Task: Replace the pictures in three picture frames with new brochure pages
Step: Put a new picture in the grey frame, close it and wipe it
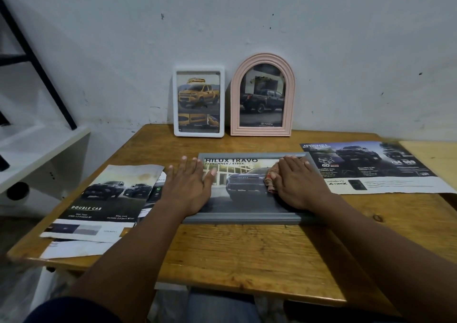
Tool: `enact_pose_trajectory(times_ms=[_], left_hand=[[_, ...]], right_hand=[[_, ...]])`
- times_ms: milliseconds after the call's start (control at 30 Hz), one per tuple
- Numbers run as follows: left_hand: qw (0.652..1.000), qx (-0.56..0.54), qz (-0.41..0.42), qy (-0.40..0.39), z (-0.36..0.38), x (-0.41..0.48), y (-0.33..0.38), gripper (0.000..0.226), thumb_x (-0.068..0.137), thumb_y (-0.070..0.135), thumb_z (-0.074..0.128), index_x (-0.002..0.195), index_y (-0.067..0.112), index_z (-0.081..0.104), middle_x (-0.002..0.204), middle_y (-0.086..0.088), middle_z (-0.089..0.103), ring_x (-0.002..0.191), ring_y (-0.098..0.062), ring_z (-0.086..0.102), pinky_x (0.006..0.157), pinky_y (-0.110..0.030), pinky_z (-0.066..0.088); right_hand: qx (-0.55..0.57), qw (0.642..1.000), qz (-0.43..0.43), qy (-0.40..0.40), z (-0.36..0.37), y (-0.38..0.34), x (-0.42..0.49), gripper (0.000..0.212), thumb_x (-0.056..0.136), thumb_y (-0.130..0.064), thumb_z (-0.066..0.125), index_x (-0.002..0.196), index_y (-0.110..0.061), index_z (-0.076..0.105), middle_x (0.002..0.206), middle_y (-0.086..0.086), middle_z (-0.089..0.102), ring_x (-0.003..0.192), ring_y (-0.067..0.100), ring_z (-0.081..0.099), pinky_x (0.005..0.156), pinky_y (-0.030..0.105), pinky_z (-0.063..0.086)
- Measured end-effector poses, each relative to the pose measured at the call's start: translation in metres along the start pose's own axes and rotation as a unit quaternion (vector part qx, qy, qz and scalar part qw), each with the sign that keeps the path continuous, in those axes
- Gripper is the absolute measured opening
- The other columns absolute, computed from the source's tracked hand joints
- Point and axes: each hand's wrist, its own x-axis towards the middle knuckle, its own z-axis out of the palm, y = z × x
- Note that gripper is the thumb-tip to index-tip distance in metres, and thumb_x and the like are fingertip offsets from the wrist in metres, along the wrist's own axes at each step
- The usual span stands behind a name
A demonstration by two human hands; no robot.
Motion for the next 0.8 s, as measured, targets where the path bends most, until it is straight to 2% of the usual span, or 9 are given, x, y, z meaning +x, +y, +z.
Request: enact_pose_trajectory(times_ms=[200, 333, 500, 600, 700, 800], left_hand=[[0.999, -0.039, -0.007, -0.001, 0.000, -0.004, 0.003, 0.080, 0.097, 0.062, -0.004, 0.162, 0.018, 0.008, 0.170, -0.004, 0.003, 0.156, -0.022, -0.010, 0.123, -0.048, -0.008], [0.997, -0.074, -0.007, 0.002, 0.001, -0.007, 0.003, 0.075, 0.101, 0.059, -0.001, 0.162, 0.018, 0.009, 0.170, -0.003, 0.004, 0.156, -0.019, -0.009, 0.124, -0.046, -0.008], [0.993, -0.115, -0.014, 0.001, -0.003, -0.005, 0.001, 0.068, 0.105, 0.052, 0.001, 0.162, 0.018, 0.014, 0.170, -0.003, 0.010, 0.156, -0.018, -0.004, 0.125, -0.046, -0.007], [0.988, -0.152, -0.030, -0.015, -0.010, -0.006, 0.000, 0.064, 0.107, 0.048, 0.001, 0.161, 0.017, 0.015, 0.170, -0.004, 0.009, 0.156, -0.016, -0.004, 0.123, -0.041, -0.010], [0.986, -0.161, -0.038, -0.017, -0.017, -0.010, 0.003, 0.063, 0.108, 0.046, 0.003, 0.161, 0.017, 0.017, 0.169, -0.006, 0.009, 0.156, -0.018, -0.003, 0.122, -0.038, -0.011], [0.985, -0.166, -0.045, -0.014, -0.019, -0.015, 0.007, 0.062, 0.108, 0.046, 0.004, 0.161, 0.018, 0.017, 0.170, -0.006, 0.008, 0.156, -0.020, -0.004, 0.122, -0.037, -0.010]], right_hand=[[0.029, 0.984, 0.171, -0.042, -0.001, -0.030, 0.004, 0.075, 0.102, -0.046, 0.017, 0.154, 0.007, 0.005, 0.163, 0.027, 0.004, 0.152, 0.039, 0.002, 0.123, 0.050, 0.000], [0.071, 0.975, 0.206, -0.047, 0.000, -0.071, 0.014, 0.077, 0.102, -0.047, 0.021, 0.155, 0.005, 0.002, 0.163, 0.027, 0.002, 0.152, 0.040, 0.001, 0.121, 0.052, -0.003], [0.094, 0.990, 0.096, -0.051, 0.005, -0.126, 0.030, 0.073, 0.103, -0.045, 0.018, 0.156, 0.003, 0.002, 0.164, 0.025, 0.002, 0.152, 0.038, 0.000, 0.124, 0.050, 0.003], [0.103, 0.994, -0.007, -0.028, 0.011, -0.143, 0.033, 0.071, 0.102, -0.045, 0.030, 0.156, -0.002, 0.015, 0.164, 0.020, 0.013, 0.153, 0.033, 0.008, 0.123, 0.047, 0.007], [0.153, 0.981, -0.113, -0.037, 0.008, -0.144, 0.032, 0.057, 0.100, -0.040, 0.042, 0.149, -0.011, 0.035, 0.160, 0.013, 0.031, 0.150, 0.027, 0.022, 0.122, 0.046, 0.015], [0.206, 0.961, -0.167, -0.081, -0.002, -0.132, 0.026, 0.047, 0.103, -0.030, 0.041, 0.149, -0.020, 0.039, 0.155, 0.009, 0.041, 0.145, 0.028, 0.032, 0.120, 0.045, 0.018]])
